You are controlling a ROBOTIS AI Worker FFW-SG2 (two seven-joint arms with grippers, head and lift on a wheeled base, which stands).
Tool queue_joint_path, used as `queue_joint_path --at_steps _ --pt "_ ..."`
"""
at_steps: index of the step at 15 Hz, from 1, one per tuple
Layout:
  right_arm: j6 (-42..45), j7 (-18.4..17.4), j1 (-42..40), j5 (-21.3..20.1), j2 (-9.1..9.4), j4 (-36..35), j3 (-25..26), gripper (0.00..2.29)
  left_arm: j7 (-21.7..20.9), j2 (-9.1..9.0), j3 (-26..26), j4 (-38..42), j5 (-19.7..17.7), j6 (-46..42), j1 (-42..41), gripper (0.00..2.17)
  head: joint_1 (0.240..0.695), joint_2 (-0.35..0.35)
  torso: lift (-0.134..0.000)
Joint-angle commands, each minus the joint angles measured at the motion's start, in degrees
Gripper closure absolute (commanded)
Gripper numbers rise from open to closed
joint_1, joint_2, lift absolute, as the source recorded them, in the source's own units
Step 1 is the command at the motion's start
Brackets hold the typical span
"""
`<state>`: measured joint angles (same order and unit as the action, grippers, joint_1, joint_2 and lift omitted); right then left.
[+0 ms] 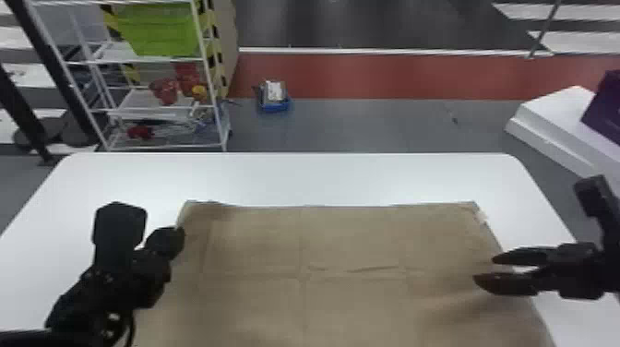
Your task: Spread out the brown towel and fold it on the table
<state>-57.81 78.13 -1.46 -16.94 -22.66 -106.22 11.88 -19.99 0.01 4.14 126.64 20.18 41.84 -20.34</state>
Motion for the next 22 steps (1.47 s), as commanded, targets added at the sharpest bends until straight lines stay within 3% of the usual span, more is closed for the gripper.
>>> queue_joint_path --at_steps 1,2,3,5,6,11,18,22 --pt "0.7 0.2 0.0 0.0 0.07 0.4 -0.3 0.21 -0.3 0.51 -4.8 1.0 0.1 -0.4 -3.3 1.16 0.695 -0.048 -0.124" --pt "1.1 0.2 -0.1 0.0 0.07 0.7 -0.3 0.21 -0.4 0.60 -6.4 0.4 0.2 -0.4 -3.8 1.12 0.695 -0.065 -0.124" --pt "1.4 0.2 -0.2 0.0 -0.02 0.8 -0.3 0.21 -0.4 0.60 -7.5 -0.3 0.5 -0.6 -3.8 0.88 0.695 -0.087 -0.124" --pt "2.3 0.2 -0.6 0.0 -0.02 1.1 0.2 0.21 -0.4 0.60 -8.7 -0.2 1.3 -0.6 -3.8 0.05 0.695 -0.139 -0.124" --pt "3.4 0.2 -0.8 0.1 -0.11 1.3 0.3 0.21 -0.4 0.60 -8.6 0.4 1.3 -0.4 -3.9 0.00 0.695 -0.150 -0.124" --pt "5.1 0.2 -1.0 0.1 -0.28 2.5 1.0 0.21 -0.5 0.25 -4.9 4.2 0.7 -0.2 -4.2 0.02 0.695 -0.156 -0.124" --pt "5.1 0.2 -1.0 0.1 -0.28 2.8 1.1 0.21 -4.9 0.16 -3.6 -7.4 1.8 3.3 4.0 0.41 0.695 -0.132 -0.124" --pt "5.1 0.2 -1.0 0.1 -0.28 2.8 1.0 0.21 -4.6 0.07 -2.0 -11.4 1.7 3.5 7.9 0.41 0.695 -0.116 -0.124"
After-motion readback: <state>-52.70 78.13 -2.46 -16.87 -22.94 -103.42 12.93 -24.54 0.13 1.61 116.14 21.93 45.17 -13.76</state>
